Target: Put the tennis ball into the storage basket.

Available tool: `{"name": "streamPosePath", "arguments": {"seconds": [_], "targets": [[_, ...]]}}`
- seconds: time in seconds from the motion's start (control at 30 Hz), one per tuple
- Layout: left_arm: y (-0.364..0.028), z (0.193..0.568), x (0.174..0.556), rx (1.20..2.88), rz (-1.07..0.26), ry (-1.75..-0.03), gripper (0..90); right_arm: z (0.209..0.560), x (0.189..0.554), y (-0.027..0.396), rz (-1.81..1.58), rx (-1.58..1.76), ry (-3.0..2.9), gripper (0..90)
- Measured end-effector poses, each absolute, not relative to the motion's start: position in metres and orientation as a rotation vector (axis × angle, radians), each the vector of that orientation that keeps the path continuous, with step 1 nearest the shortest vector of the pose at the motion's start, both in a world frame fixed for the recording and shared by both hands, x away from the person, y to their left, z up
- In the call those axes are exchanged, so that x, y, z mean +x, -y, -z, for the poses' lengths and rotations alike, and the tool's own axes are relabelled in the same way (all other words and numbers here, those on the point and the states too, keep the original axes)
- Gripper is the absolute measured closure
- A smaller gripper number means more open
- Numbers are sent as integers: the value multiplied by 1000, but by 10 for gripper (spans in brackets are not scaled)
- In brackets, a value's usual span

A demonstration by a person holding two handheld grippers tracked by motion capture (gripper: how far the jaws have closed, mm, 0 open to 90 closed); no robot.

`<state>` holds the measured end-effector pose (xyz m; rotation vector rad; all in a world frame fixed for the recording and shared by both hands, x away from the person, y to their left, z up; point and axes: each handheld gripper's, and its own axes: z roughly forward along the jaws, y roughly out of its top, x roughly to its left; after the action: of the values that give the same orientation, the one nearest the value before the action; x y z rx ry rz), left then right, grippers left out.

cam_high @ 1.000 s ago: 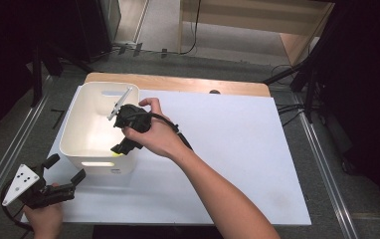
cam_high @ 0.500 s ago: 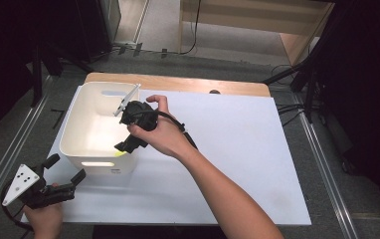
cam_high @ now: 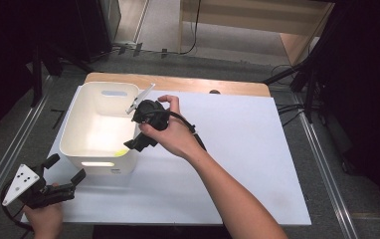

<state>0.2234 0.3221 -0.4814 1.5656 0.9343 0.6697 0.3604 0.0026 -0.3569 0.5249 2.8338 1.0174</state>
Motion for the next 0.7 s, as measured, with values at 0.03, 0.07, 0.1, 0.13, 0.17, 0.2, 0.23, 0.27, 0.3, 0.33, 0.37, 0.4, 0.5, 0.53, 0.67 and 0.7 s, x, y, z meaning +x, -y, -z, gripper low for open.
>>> {"name": "streamPosePath", "arguments": {"seconds": [0.03, 0.07, 0.1, 0.13, 0.17, 0.2, 0.23, 0.27, 0.3, 0.33, 0.37, 0.4, 0.5, 0.53, 0.67, 0.7], "targets": [[-322, 481, 223, 1564, -669, -935, 0, 358, 361, -1, -1022, 523, -2828, 0], [-322, 481, 223, 1564, -669, -935, 0, 358, 360, 1, -1015, 543, -2828, 0], [-322, 481, 223, 1564, -669, -935, 0, 358, 360, 3, -1019, 534, -2825, 0], [-322, 481, 223, 1564, -669, -935, 0, 359, 360, 6, -1028, 533, -2821, 0], [-322, 481, 223, 1563, -670, -936, 0, 360, 359, 7, -1025, 549, -2816, 0], [-322, 481, 224, 1564, -670, -936, 0, 361, 360, 9, -1032, 543, -2816, 0], [-322, 482, 224, 1564, -670, -936, 0, 361, 359, 11, -1034, 544, -2817, 0], [-322, 482, 224, 1564, -671, -936, 0, 362, 359, 13, -1034, 543, -2808, 0], [-322, 482, 223, 1565, -671, -936, 0, 364, 359, 14, -1040, 554, -2808, 0], [-322, 482, 223, 1564, -672, -936, 0, 365, 358, 17, -1041, 568, -2807, 0], [-322, 482, 224, 1562, -670, -934, 0, 366, 358, 19, -1041, 566, -2804, 0], [-322, 482, 223, 1566, -671, -936, 0, 367, 358, 20, -1041, 575, -2802, 0], [-322, 482, 224, 1564, -671, -934, 0, 369, 357, 26, -1053, 585, -2793, 0], [-322, 482, 224, 1564, -671, -934, 0, 371, 356, 28, -1059, 586, -2789, 0], [-322, 482, 224, 1563, -671, -933, 0, 373, 355, 35, -1074, 594, -2775, 0], [-322, 482, 224, 1563, -671, -934, 0, 374, 354, 37, -1082, 602, -2770, 0]]}}
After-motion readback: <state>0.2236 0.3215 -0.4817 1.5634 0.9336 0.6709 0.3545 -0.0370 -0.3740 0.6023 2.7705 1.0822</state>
